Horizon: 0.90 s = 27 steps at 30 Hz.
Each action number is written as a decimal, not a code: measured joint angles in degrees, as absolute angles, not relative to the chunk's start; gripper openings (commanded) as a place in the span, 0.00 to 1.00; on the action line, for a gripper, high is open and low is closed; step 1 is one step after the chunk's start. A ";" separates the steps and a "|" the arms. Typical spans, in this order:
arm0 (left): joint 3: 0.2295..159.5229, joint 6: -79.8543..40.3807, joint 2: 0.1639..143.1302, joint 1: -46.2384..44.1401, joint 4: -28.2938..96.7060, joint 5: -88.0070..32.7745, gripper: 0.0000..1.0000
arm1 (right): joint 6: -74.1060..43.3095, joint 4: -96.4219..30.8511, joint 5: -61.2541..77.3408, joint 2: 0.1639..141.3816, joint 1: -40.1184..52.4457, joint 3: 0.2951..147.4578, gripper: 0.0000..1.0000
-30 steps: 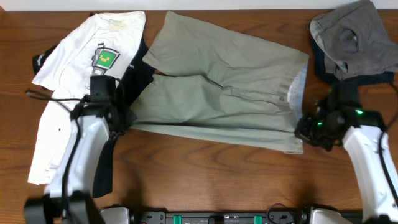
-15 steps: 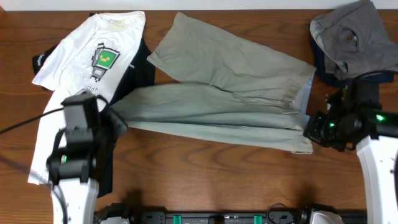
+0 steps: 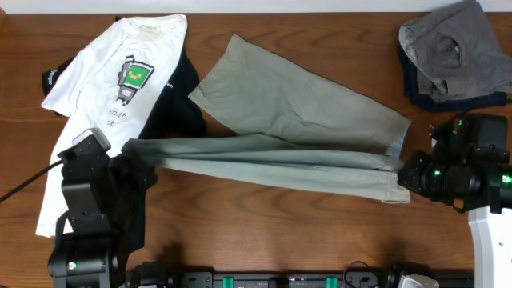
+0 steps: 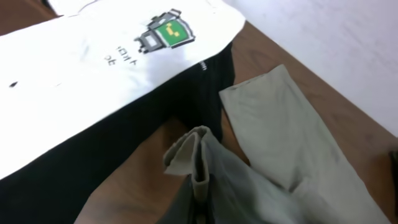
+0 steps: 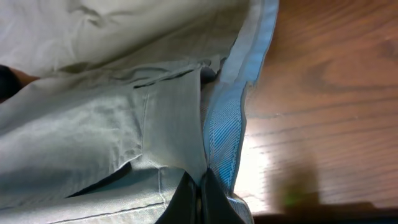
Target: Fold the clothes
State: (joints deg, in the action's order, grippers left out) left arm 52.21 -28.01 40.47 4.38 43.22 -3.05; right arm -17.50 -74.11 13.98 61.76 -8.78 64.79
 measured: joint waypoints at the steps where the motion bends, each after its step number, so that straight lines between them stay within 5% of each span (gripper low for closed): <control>1: 52.21 -28.01 40.86 4.36 42.15 -3.29 0.06 | -17.56 -72.86 13.65 61.76 -8.78 64.79 0.01; 27: 52.38 -21.96 83.66 -15.27 -20.84 -0.38 0.06 | -20.40 -50.87 5.69 80.51 -9.13 64.97 0.01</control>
State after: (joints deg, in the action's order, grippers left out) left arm 52.38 -21.96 83.66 -15.27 -20.84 -0.38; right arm -20.40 -50.87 5.69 80.51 -9.13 64.97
